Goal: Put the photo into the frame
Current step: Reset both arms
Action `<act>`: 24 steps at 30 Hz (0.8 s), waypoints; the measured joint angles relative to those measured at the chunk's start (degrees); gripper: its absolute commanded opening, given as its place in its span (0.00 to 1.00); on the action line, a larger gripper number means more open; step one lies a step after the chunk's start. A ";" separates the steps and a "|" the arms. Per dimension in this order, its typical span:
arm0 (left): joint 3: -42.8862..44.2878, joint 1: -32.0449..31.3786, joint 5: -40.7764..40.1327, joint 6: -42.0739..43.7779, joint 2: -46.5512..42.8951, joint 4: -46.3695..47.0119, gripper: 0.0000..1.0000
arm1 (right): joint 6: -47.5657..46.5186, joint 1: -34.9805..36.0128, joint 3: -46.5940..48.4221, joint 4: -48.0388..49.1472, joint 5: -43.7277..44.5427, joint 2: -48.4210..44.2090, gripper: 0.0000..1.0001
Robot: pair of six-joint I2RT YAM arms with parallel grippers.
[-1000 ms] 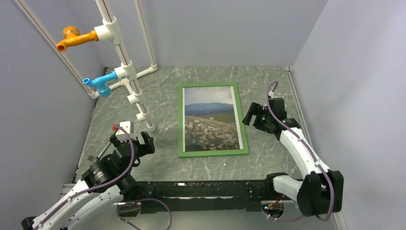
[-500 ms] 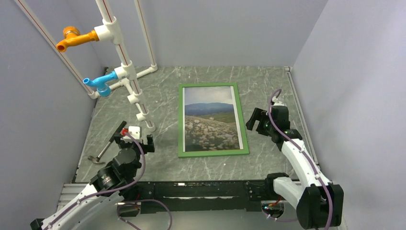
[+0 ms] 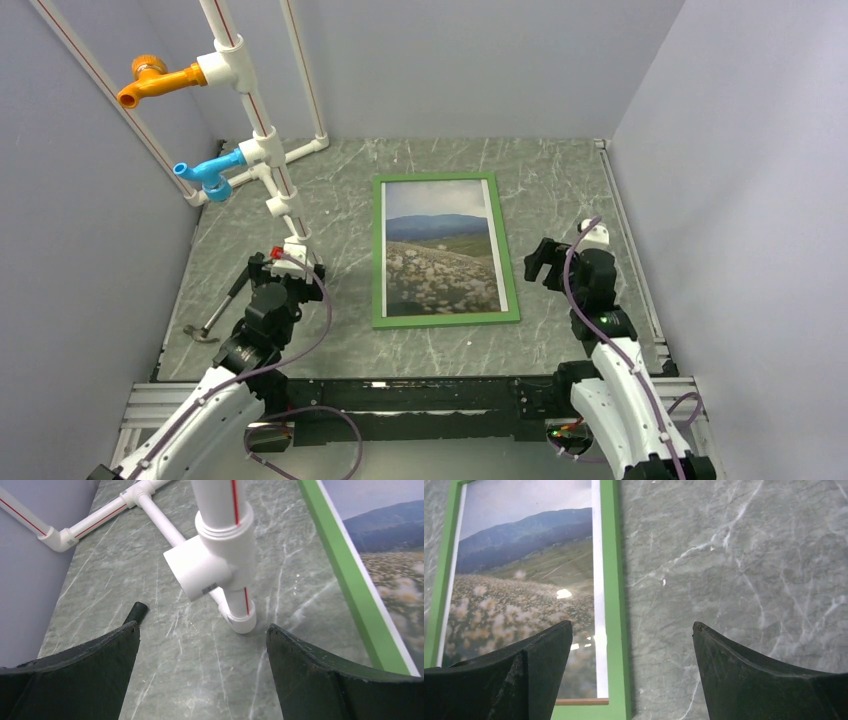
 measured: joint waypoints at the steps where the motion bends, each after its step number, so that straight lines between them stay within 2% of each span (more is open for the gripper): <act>1: -0.07 2.03 1.66 0.28 1.79 1.68 0.99 | -0.09 0.00 -0.83 0.35 0.66 -1.03 0.90; 7: -1.66 11.54 11.67 0.83 9.07 9.29 0.99 | -1.44 -0.02 -5.11 3.76 4.20 -7.41 0.88; 15: -4.17 19.34 20.37 2.08 14.23 20.26 0.99 | -5.07 -0.04 -12.96 12.28 9.94 -14.29 0.87; 20: -7.74 23.37 24.06 3.26 21.05 31.21 0.99 | -7.93 -0.09 -19.65 21.70 13.00 -13.77 0.86; 24: -10.99 24.48 26.08 4.66 27.87 41.77 0.99 | -10.38 -0.09 -23.58 30.67 14.01 -9.16 0.86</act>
